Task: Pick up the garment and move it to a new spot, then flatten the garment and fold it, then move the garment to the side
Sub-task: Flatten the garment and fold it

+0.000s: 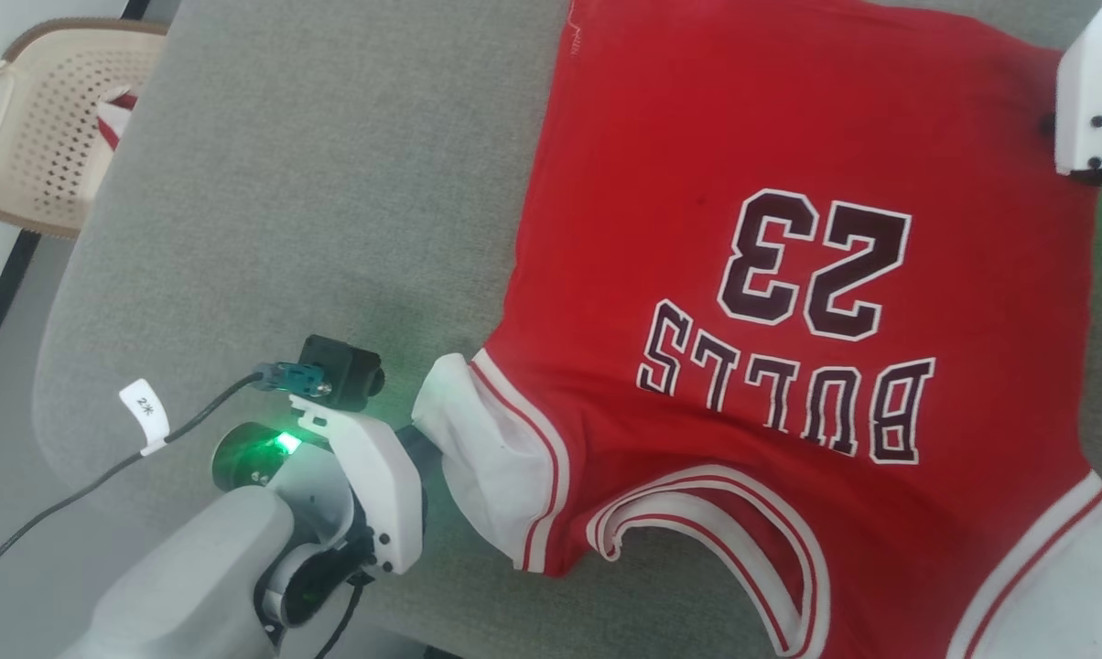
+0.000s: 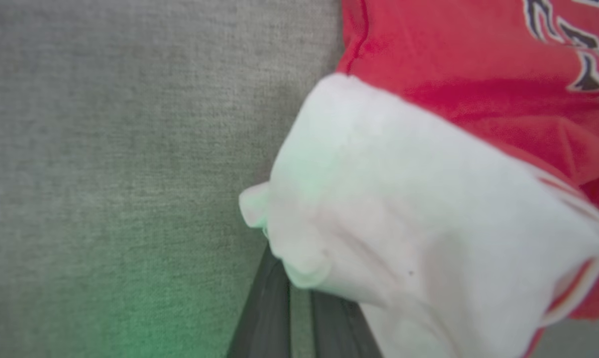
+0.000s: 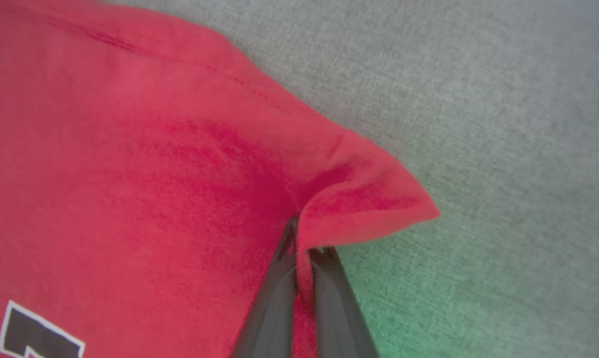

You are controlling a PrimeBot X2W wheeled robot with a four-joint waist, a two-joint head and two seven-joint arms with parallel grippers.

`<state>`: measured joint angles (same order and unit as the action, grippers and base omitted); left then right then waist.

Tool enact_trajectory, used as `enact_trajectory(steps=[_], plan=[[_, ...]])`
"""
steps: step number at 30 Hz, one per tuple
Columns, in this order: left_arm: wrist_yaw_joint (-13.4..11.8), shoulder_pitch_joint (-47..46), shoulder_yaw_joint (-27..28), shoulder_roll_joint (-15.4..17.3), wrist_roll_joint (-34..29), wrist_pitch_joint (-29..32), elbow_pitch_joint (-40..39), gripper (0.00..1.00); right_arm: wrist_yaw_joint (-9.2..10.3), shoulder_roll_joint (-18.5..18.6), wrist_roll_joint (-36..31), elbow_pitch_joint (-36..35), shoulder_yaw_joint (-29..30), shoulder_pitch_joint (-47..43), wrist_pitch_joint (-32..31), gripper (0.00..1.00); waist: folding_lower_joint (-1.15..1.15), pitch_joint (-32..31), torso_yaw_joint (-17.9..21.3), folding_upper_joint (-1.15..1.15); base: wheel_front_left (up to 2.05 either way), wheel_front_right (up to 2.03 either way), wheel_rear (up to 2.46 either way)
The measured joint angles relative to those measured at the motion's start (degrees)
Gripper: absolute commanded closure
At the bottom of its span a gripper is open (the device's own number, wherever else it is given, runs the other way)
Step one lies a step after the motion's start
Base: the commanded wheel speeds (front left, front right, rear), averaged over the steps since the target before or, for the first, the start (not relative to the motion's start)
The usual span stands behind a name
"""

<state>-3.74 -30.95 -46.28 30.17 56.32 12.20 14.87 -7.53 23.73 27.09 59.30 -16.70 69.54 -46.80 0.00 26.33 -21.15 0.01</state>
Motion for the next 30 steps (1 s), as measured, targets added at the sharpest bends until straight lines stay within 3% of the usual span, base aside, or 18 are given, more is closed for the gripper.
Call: enact_trajectory(steps=[8,19,25,30], plan=[[-0.5,0.1,1.4,2.0,0.9,-0.2,1.8,1.00,0.00,0.5,2.4,-5.9,-4.4,-3.7,3.1,1.00,0.00,-2.5,3.9,0.00,0.00,0.00,0.00],[-2.3,1.8,2.6,7.1,1.0,0.2,0.4,1.00,0.00,8.1,14.4,-28.5,-6.8,-19.4,5.2,1.00,0.00,-6.5,10.4,-0.01,0.00,0.00,0.00],[-3.3,2.9,3.0,9.0,1.1,0.6,-1.0,1.00,0.01,11.4,17.5,-40.7,-3.3,-33.3,3.8,1.00,0.00,-8.0,13.5,0.00,0.00,0.00,0.00],[-3.7,3.3,3.1,9.8,1.2,1.1,-2.2,1.00,0.01,11.0,18.2,-48.9,3.3,-46.6,1.7,1.00,0.00,-8.8,15.3,-0.01,0.00,0.00,0.00]])
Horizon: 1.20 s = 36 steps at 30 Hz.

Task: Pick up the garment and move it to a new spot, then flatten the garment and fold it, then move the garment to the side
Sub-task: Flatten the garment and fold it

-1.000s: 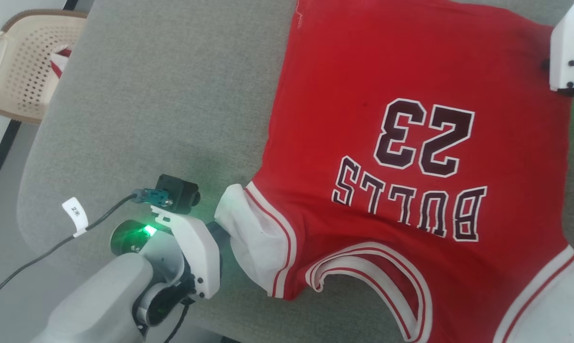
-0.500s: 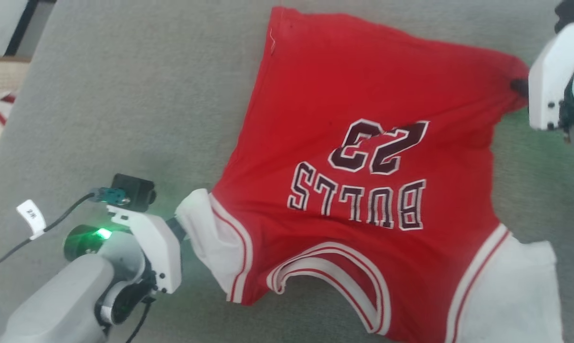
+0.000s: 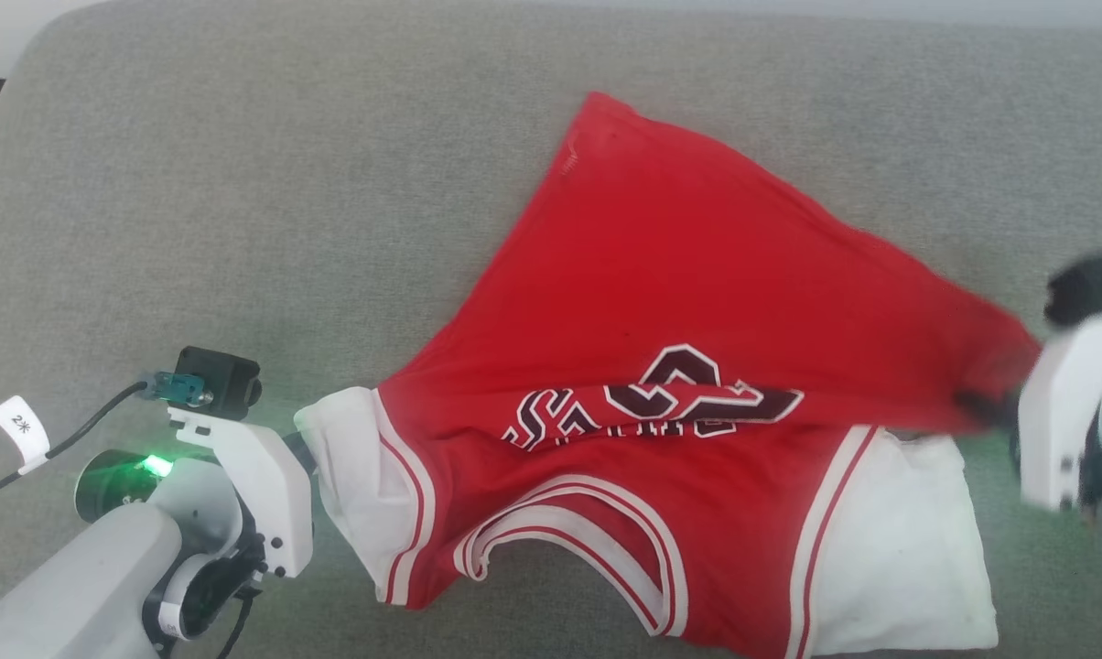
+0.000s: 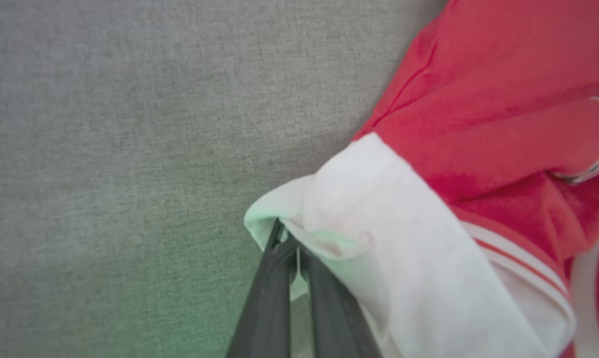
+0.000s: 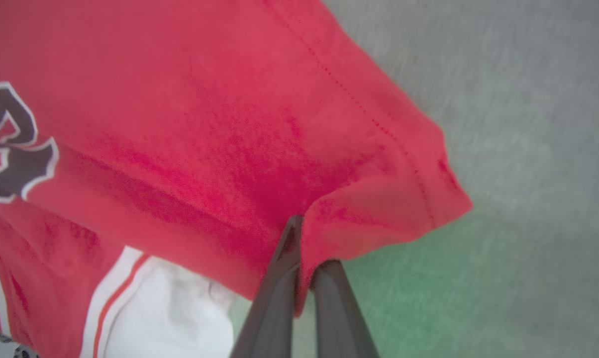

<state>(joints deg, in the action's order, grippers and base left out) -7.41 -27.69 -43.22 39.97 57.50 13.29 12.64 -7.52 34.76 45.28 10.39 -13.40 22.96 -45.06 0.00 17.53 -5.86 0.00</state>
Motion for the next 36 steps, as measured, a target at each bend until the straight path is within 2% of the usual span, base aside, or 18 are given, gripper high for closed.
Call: enact_trajectory(steps=[6,12,13,14,15,16,21,27,32,36], plan=[[-0.2,0.1,0.0,0.5,0.0,0.3,-0.8,1.00,0.00,-6.1,-3.2,-6.0,8.1,-11.8,0.6,1.00,0.00,0.2,0.7,0.00,0.00,0.00,0.00],[-0.2,0.1,0.0,0.6,0.1,0.6,-0.8,1.00,-0.03,-12.0,-7.2,-4.1,11.3,-13.0,2.8,1.00,0.00,0.8,1.1,0.00,0.00,0.00,0.00],[-0.2,0.0,0.0,0.6,0.1,0.6,-0.7,1.00,-0.04,-12.3,-8.4,-3.6,11.3,-12.7,3.0,0.93,0.00,0.8,1.1,0.00,0.00,0.00,0.00],[-0.1,0.0,0.0,0.5,0.1,0.6,-0.6,1.00,-0.05,-12.4,-9.1,-3.3,11.0,-12.4,3.1,0.62,0.00,0.8,1.1,0.00,0.00,0.00,0.00],[-0.1,0.0,0.0,0.5,0.1,0.6,-0.4,1.00,-0.05,-12.8,-9.1,-3.1,11.1,-12.2,3.1,0.13,0.00,0.7,1.1,0.00,0.00,0.00,0.00],[0.0,0.0,-0.1,0.5,0.2,0.6,-0.3,1.00,-0.03,-13.1,-9.1,-3.2,11.1,-12.2,3.2,0.00,0.00,0.6,1.2,0.00,0.00,0.00,0.00],[0.1,0.1,-0.1,0.5,0.4,0.5,0.0,1.00,-0.07,-13.2,-9.6,-6.3,10.7,-12.3,2.8,0.00,0.00,-0.1,1.4,0.00,0.00,0.00,0.00],[-0.1,0.8,-0.4,0.6,0.5,0.5,-0.3,1.00,0.04,-11.3,-10.3,-15.9,12.0,-11.8,2.2,0.00,0.00,-1.3,1.6,0.00,0.00,0.00,0.00],[-0.1,0.8,-1.0,0.1,0.4,0.6,-1.1,1.00,0.04,-10.8,-11.4,-21.7,9.9,-6.7,1.8,0.00,0.00,-1.3,0.6,0.00,0.00,0.00,0.00],[-0.1,0.4,-1.5,-0.8,0.1,0.7,-1.5,1.00,0.04,-9.6,-13.7,-20.8,6.5,1.0,4.6,0.00,0.00,-0.9,-0.8,0.00,0.00,0.00,0.00]])
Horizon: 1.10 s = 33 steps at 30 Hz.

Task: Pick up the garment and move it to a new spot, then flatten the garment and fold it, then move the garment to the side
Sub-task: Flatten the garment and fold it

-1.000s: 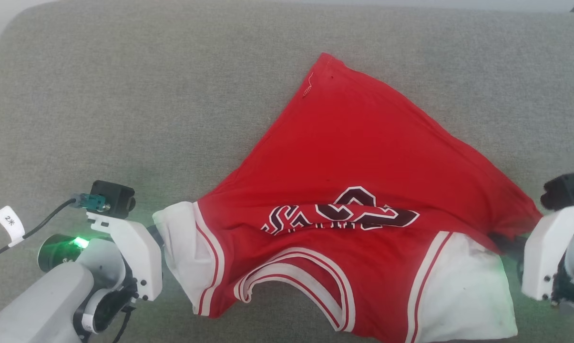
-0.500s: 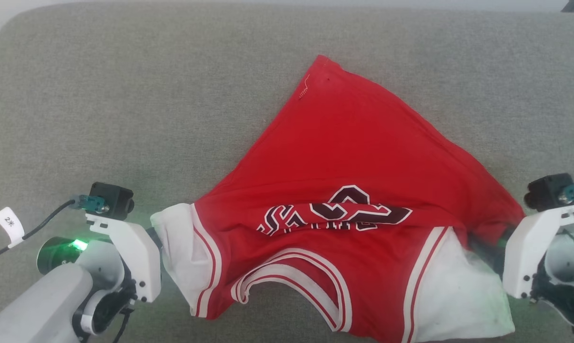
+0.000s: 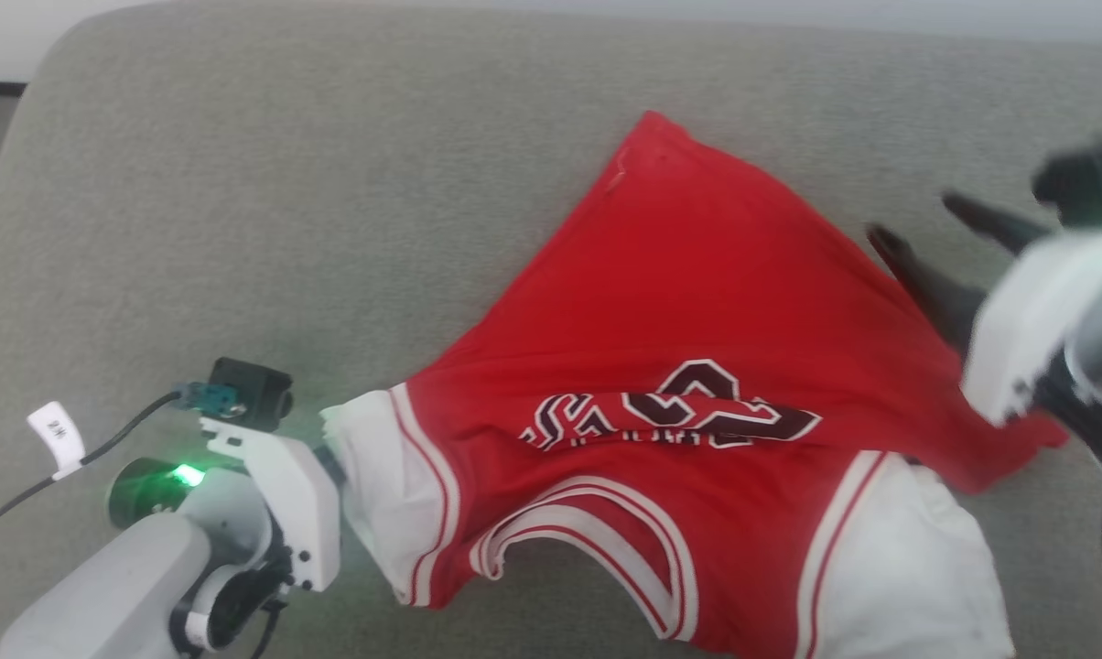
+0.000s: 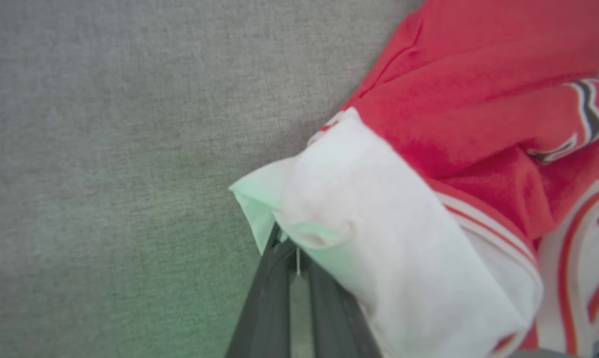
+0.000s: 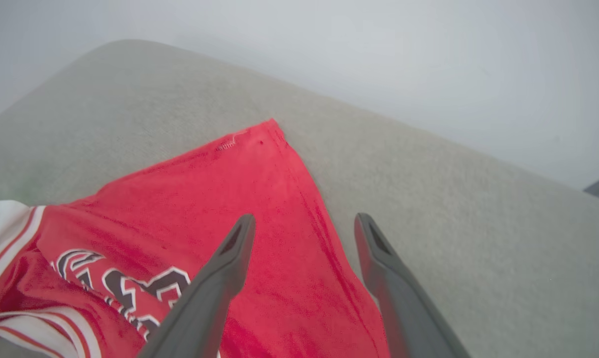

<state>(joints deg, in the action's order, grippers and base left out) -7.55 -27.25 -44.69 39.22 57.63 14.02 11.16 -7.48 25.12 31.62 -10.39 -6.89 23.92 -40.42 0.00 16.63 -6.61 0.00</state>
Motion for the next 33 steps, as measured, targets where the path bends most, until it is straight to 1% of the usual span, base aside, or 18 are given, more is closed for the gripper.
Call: enact_trajectory(steps=[3,6,12,16,19,24,29,32,33], plan=[[0.3,-0.7,-0.5,-0.9,-0.2,0.1,-0.1,1.00,-0.01,0.1,-0.6,4.5,-4.1,6.3,2.4,0.00,0.00,0.4,-1.3,0.00,0.00,0.00,0.00],[0.6,-1.6,-1.1,-2.1,-0.7,0.1,0.1,1.00,0.01,0.2,-0.6,11.3,-7.9,13.1,4.9,0.00,0.00,1.1,-2.9,0.00,0.00,0.00,0.00],[2.1,-4.1,-2.4,-5.1,-1.5,0.2,1.3,1.00,0.00,-0.9,0.9,27.8,-15.5,25.4,8.2,0.00,0.00,2.7,-6.6,0.00,0.00,0.00,0.00],[3.2,-5.6,-3.3,-7.3,-1.8,0.1,2.7,1.00,-0.01,-1.5,1.7,38.7,-19.7,31.0,8.2,0.00,0.00,3.8,-9.4,0.00,0.00,0.00,0.00],[4.2,-6.9,-4.0,-9.0,-2.1,-0.1,4.0,1.00,-0.01,-1.6,2.8,46.0,-22.4,34.5,7.3,0.00,0.00,4.7,-11.4,0.00,0.00,0.00,0.00],[5.9,-8.5,-4.8,-11.3,-2.3,-0.6,6.4,1.00,-0.01,-1.1,3.9,55.1,-27.6,38.5,5.2,0.00,0.00,6.1,-14.4,0.00,0.00,0.00,0.00],[7.4,-9.7,-5.2,-13.1,-2.3,-1.3,8.7,1.00,-0.01,-0.4,5.7,60.3,-32.9,41.4,1.8,0.00,0.00,7.2,-16.4,0.00,0.00,0.00,0.00],[8.3,-10.4,-5.4,-14.0,-2.3,-1.6,10.5,1.00,0.01,-0.2,8.3,62.0,-36.3,43.1,-1.9,0.00,0.00,7.6,-17.0,0.00,0.00,0.00,0.00],[8.4,-10.4,-5.4,-14.1,-2.3,-1.8,11.0,1.00,0.01,-0.1,9.2,62.4,-36.7,43.5,-2.7,0.22,0.00,7.6,-17.0,0.00,0.00,0.00,0.00]])
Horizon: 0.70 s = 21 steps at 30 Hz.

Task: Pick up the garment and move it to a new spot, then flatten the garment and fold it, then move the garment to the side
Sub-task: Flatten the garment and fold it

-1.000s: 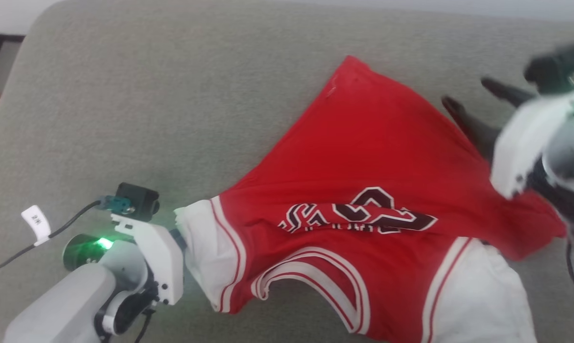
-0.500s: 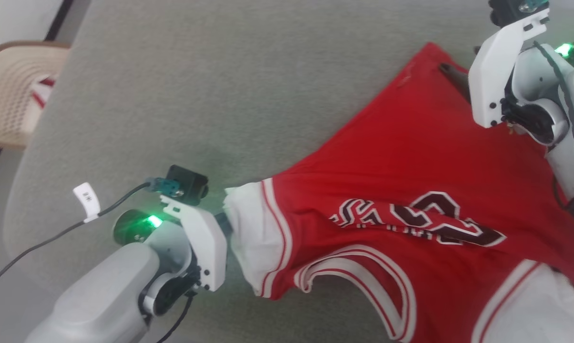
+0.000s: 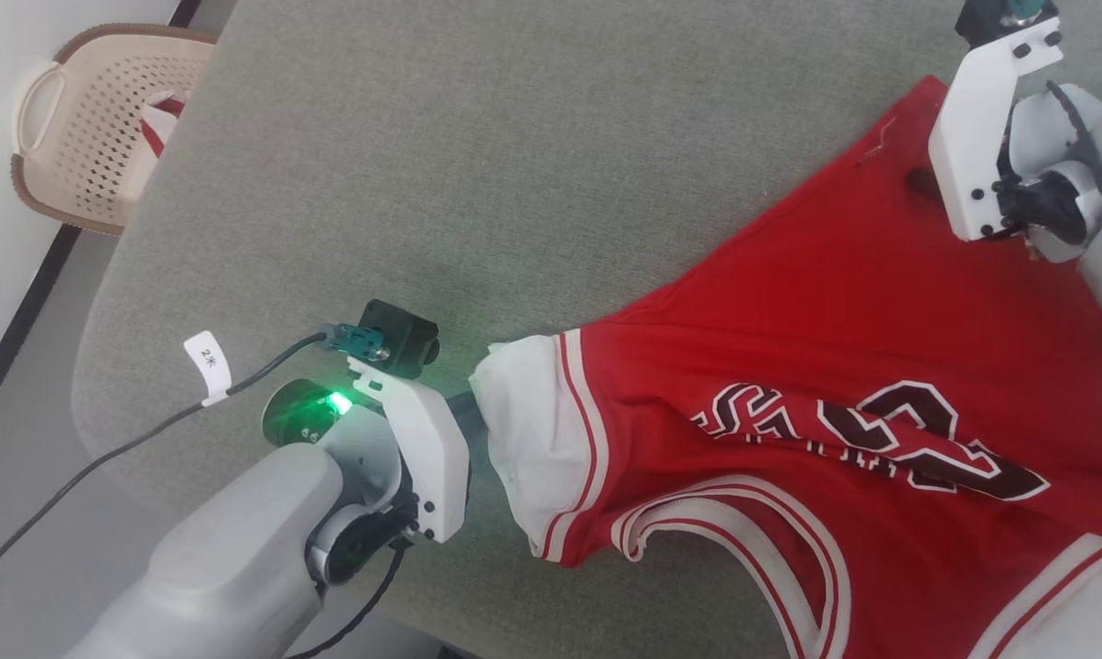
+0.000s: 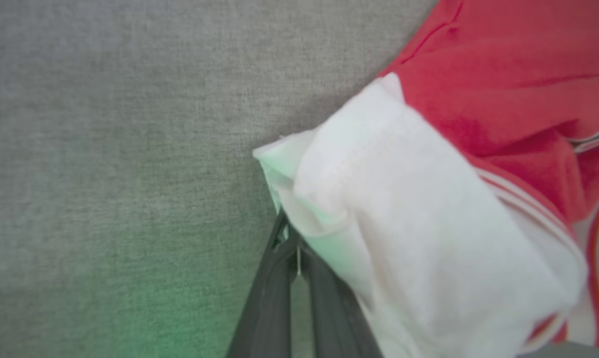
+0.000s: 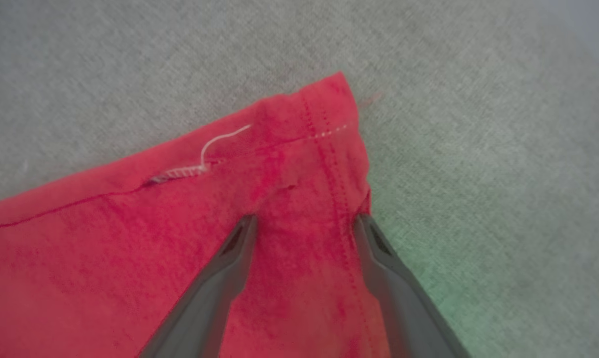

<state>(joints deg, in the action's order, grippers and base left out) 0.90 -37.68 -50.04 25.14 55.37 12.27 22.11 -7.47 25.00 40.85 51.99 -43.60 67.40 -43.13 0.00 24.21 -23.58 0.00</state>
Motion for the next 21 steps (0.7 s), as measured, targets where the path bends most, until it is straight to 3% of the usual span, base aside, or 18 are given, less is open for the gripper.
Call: enact_trajectory(steps=[2,9,21], plan=[[0.4,-0.2,0.0,-0.2,0.1,-0.2,0.9,1.00,0.00,0.1,1.2,-0.1,-1.7,0.4,-1.3,1.00,0.00,-0.1,0.1,0.00,0.00,0.00,0.00],[1.4,-2.3,0.6,0.5,0.7,0.6,3.6,1.00,-0.11,0.4,3.1,0.9,-3.7,0.9,3.4,1.00,0.00,-1.0,1.9,0.00,0.00,0.00,0.00],[0.9,-12.9,4.1,8.4,-0.3,5.3,3.1,1.00,-0.07,2.1,7.2,-1.5,-5.1,3.1,11.9,1.00,0.00,-5.7,8.0,0.00,0.00,0.00,0.00]])
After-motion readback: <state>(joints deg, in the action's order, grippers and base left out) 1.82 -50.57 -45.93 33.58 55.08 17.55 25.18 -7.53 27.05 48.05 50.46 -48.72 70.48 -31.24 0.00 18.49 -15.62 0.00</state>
